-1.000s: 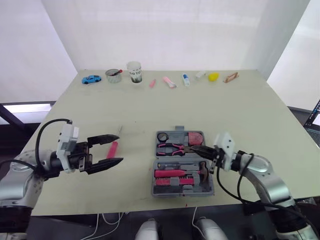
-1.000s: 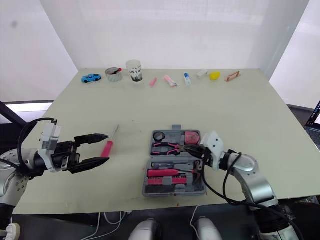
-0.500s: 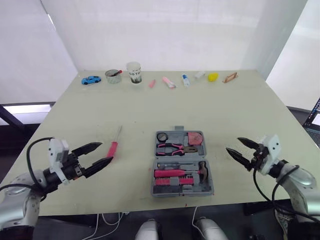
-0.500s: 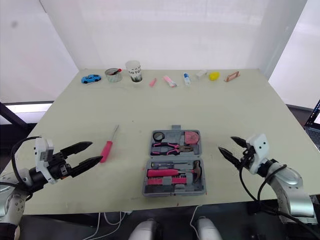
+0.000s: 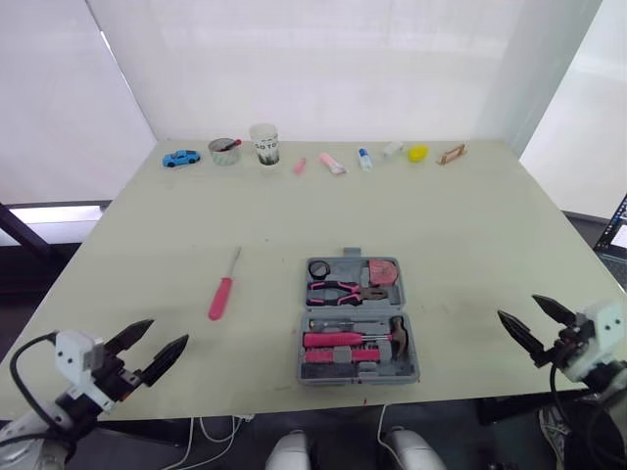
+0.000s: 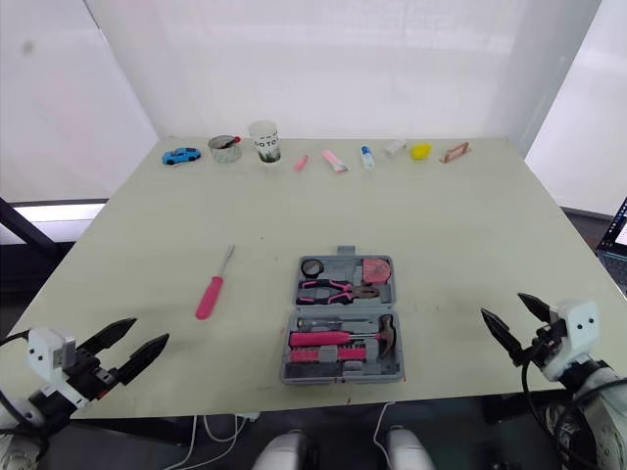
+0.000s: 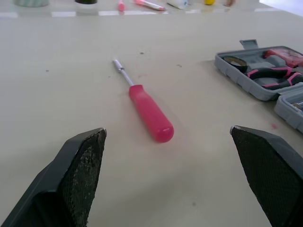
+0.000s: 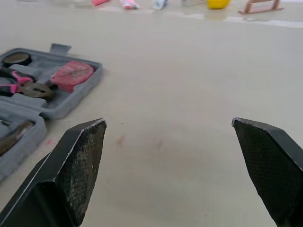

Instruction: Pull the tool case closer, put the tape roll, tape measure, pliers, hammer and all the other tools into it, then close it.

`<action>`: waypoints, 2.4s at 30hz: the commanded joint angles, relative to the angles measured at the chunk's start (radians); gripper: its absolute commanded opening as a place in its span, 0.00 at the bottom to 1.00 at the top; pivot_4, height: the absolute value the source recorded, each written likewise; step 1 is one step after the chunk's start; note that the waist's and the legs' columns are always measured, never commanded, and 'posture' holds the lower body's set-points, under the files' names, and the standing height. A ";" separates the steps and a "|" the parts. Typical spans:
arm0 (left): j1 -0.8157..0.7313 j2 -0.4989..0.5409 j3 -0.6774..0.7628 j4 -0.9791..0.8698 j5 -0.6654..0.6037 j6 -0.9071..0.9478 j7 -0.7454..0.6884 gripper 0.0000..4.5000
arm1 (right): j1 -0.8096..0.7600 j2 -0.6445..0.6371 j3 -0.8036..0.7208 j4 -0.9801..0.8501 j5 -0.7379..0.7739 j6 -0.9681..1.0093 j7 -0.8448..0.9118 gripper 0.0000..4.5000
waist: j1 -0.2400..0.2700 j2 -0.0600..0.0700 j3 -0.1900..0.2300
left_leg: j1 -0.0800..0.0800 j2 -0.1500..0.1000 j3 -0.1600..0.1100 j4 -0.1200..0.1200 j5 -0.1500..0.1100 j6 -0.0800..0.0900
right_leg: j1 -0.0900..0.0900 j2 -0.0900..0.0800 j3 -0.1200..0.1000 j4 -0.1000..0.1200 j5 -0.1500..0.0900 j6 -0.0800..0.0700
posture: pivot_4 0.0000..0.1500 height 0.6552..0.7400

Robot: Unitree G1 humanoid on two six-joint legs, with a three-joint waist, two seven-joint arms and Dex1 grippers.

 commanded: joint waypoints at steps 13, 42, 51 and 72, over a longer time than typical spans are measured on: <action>0.065 -0.047 0.048 -0.054 -0.007 -0.036 0.046 1.00 | 0.103 0.038 -0.075 -0.042 0.036 -0.033 -0.081 1.00 | -0.002 0.004 -0.014 | 0.003 0.000 0.000 0.000 0.000 0.000 | 0.003 0.000 0.001 -0.001 -0.003 0.001 | 1.00 1.00; -0.361 -0.116 -0.228 -0.118 0.258 0.329 0.651 1.00 | -0.316 -0.122 0.346 -0.224 0.081 0.090 0.218 1.00 | 0.001 0.002 -0.015 | 0.012 0.000 0.002 -0.005 0.000 0.000 | 0.010 0.001 0.002 -0.004 0.001 0.001 | 1.00 1.00; -0.522 -0.147 -0.311 0.019 0.341 0.374 0.725 1.00 | -0.423 -0.113 0.399 -0.099 0.037 0.013 0.309 1.00 | 0.003 0.002 -0.015 | 0.011 -0.001 0.001 -0.006 0.000 0.000 | 0.011 0.001 0.002 -0.005 0.001 0.002 | 1.00 1.00; -0.584 -0.150 -0.339 0.055 0.397 0.563 0.783 1.00 | -0.369 -0.109 0.404 -0.103 0.015 -0.042 0.320 1.00 | 0.002 0.002 -0.015 | 0.011 -0.001 0.001 -0.005 0.000 0.000 | 0.011 0.001 0.002 -0.004 0.001 0.002 | 1.00 1.00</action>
